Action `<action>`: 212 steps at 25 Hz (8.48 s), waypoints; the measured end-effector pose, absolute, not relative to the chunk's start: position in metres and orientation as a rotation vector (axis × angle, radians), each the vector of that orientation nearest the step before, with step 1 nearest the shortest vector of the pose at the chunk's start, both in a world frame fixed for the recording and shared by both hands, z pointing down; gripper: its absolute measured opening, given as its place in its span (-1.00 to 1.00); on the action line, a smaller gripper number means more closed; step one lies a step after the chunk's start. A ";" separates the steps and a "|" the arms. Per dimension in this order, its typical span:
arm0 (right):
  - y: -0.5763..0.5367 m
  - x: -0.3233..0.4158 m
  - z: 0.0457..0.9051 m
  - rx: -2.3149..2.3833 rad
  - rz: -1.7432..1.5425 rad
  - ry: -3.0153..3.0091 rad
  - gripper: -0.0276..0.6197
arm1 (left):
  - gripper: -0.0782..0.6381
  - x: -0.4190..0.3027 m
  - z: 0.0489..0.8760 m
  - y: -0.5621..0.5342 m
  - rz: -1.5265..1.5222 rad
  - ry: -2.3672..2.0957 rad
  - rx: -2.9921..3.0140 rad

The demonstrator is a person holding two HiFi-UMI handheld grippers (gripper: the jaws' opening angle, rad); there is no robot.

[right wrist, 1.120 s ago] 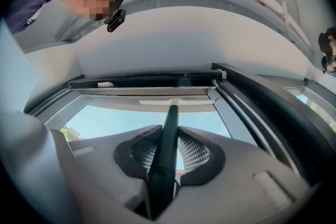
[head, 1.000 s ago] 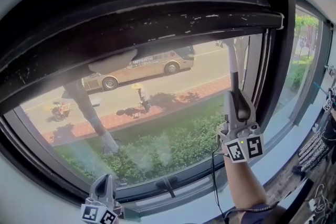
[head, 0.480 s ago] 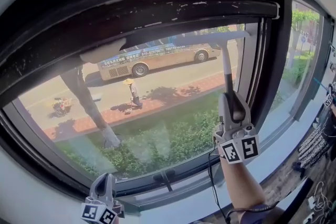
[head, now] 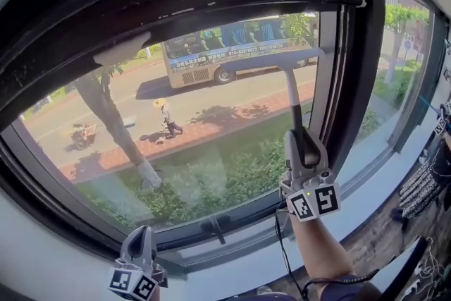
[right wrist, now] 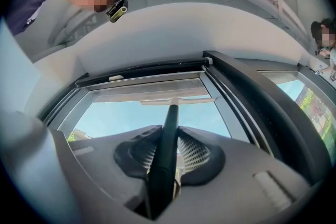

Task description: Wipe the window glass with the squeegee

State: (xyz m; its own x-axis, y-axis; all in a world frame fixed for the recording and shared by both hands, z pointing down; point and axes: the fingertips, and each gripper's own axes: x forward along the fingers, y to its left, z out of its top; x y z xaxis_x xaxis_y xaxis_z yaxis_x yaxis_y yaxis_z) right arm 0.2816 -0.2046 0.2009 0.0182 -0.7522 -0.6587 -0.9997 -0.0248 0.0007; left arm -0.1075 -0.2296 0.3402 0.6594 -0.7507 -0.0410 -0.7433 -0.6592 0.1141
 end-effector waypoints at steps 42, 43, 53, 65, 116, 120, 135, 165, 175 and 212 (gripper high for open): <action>-0.172 0.267 0.340 -1.933 0.404 1.925 -0.61 | -0.77 -0.048 0.358 -0.203 0.069 -1.053 2.910; -0.170 0.266 0.344 -1.934 0.397 1.928 -0.61 | -0.77 -0.046 0.359 -0.202 0.073 -1.043 2.913; -0.164 0.263 0.375 -1.947 0.346 1.961 -0.61 | -0.77 -0.040 0.368 -0.198 0.135 -1.012 2.904; -0.158 0.269 0.398 -1.954 0.259 1.993 -0.61 | -0.77 -0.022 0.365 -0.202 0.171 -0.996 2.905; -0.134 0.254 0.539 -1.955 -0.100 2.140 -0.60 | -0.77 0.015 0.384 -0.204 0.353 -0.979 2.871; -0.124 0.256 0.561 -1.974 -0.152 2.157 -0.60 | -0.77 0.020 0.394 -0.201 0.357 -0.969 2.862; -0.112 0.265 0.639 -2.047 -0.403 2.222 -0.60 | -0.77 0.028 0.423 -0.208 0.366 -0.988 2.784; -0.117 0.226 0.301 -1.882 0.493 2.037 -0.60 | -0.77 -0.089 0.352 -0.252 -0.102 -1.085 2.849; -0.148 0.246 0.149 -1.688 0.697 1.882 -0.60 | -0.77 -0.069 0.305 -0.261 -0.181 -0.974 2.983; -0.206 0.257 0.116 -1.552 0.607 1.972 -0.60 | -0.77 -0.058 0.296 -0.252 -0.155 -0.987 2.988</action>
